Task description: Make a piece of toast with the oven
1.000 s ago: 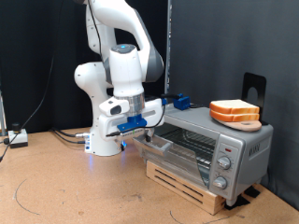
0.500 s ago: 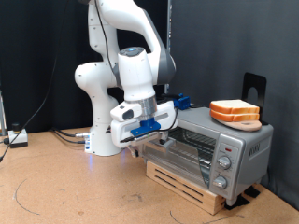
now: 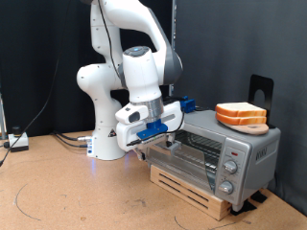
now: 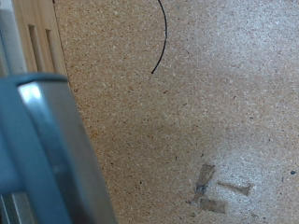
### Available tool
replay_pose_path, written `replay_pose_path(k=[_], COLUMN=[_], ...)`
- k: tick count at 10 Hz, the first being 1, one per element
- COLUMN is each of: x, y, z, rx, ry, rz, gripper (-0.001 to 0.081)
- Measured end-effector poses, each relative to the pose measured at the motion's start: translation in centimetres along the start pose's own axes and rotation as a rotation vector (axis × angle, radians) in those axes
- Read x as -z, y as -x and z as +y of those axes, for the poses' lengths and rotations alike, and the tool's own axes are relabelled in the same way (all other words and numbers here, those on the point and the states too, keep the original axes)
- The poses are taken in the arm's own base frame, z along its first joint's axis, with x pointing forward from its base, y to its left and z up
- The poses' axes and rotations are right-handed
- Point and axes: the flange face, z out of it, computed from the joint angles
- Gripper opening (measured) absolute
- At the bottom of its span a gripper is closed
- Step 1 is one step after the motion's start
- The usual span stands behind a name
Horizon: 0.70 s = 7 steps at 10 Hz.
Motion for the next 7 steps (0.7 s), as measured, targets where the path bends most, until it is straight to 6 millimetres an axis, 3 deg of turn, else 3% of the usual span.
replay_pose_path(k=[4,7], x=[0.76,-0.05], y=[-0.31,-0.52], z=[-0.14,0.66], rx=[0.014,-0.017], ry=[0.027,0.121], rz=[0.008,0.023], gripper=[0.0807,0.0807])
